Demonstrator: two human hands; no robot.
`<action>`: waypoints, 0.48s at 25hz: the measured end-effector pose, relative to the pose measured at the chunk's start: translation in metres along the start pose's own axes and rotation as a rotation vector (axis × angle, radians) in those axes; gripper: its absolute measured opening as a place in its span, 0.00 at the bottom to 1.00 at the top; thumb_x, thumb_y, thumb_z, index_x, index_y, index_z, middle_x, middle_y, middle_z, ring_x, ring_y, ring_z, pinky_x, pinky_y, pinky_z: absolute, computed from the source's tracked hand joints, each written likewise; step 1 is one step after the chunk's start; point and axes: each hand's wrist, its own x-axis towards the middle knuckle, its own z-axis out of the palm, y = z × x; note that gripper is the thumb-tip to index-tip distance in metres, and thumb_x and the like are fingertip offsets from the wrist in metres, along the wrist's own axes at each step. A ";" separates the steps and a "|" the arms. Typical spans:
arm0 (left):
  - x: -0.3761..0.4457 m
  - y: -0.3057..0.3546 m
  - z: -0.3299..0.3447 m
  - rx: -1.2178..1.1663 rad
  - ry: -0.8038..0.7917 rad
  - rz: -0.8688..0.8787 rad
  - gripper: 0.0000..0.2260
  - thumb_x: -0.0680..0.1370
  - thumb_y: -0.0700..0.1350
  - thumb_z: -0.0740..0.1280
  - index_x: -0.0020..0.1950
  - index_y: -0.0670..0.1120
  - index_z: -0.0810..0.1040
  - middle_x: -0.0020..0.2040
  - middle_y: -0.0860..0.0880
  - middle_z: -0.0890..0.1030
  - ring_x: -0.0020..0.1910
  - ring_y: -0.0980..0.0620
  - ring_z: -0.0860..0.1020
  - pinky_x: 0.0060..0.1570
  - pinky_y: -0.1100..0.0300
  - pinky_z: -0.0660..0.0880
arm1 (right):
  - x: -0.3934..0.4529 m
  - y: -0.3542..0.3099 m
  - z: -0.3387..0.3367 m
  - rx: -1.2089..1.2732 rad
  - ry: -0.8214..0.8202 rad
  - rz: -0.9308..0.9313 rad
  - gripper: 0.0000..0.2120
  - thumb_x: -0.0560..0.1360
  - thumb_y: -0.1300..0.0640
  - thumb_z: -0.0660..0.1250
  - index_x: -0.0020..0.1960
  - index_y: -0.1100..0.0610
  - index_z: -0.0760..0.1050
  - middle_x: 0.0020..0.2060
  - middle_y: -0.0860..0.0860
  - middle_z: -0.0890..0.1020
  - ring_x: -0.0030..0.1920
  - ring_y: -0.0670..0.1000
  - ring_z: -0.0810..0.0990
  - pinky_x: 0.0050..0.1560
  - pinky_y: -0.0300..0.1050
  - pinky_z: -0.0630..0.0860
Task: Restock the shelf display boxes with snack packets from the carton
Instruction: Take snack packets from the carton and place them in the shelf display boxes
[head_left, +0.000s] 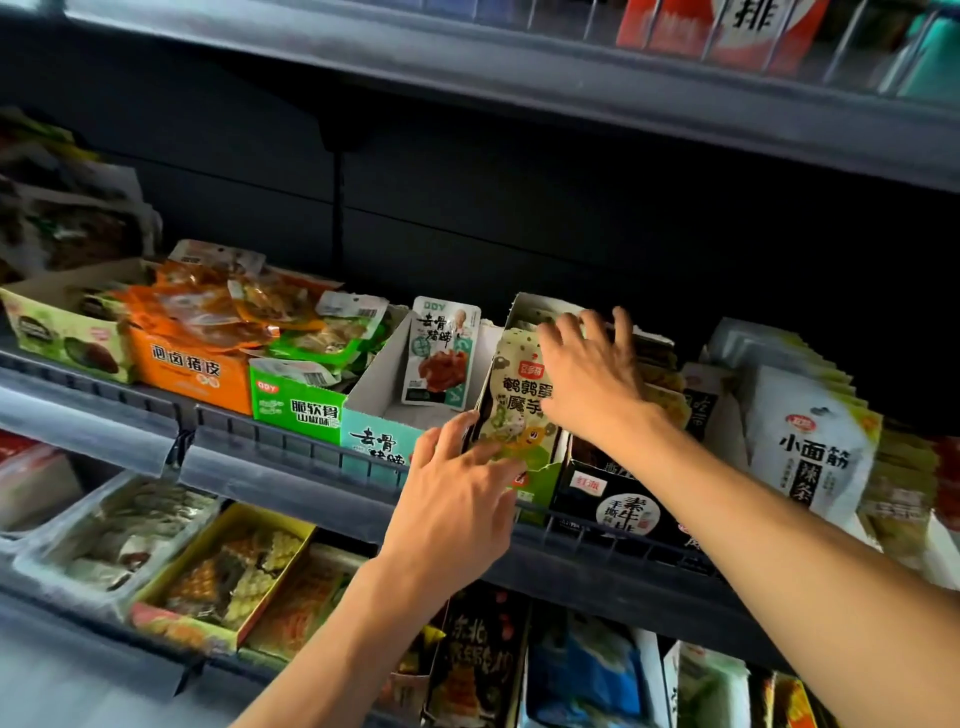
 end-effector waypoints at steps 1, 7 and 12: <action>0.000 0.000 -0.001 0.004 -0.015 0.005 0.12 0.70 0.48 0.72 0.53 0.54 0.83 0.57 0.53 0.84 0.67 0.41 0.73 0.60 0.45 0.71 | -0.003 0.001 -0.001 0.057 0.004 0.041 0.40 0.72 0.53 0.70 0.78 0.56 0.54 0.75 0.57 0.62 0.77 0.60 0.56 0.76 0.67 0.46; -0.021 0.008 -0.005 0.080 -0.075 0.011 0.29 0.75 0.46 0.66 0.76 0.49 0.66 0.78 0.44 0.63 0.78 0.40 0.57 0.75 0.38 0.55 | -0.113 -0.006 0.003 0.646 0.472 0.125 0.25 0.76 0.51 0.67 0.71 0.58 0.70 0.71 0.55 0.71 0.74 0.58 0.64 0.76 0.58 0.58; -0.108 0.034 0.008 -0.004 0.005 0.017 0.23 0.74 0.42 0.64 0.70 0.44 0.73 0.69 0.41 0.73 0.66 0.39 0.71 0.65 0.43 0.68 | -0.285 -0.090 0.102 1.026 0.322 0.212 0.15 0.74 0.59 0.66 0.60 0.58 0.78 0.62 0.54 0.77 0.66 0.53 0.73 0.68 0.46 0.68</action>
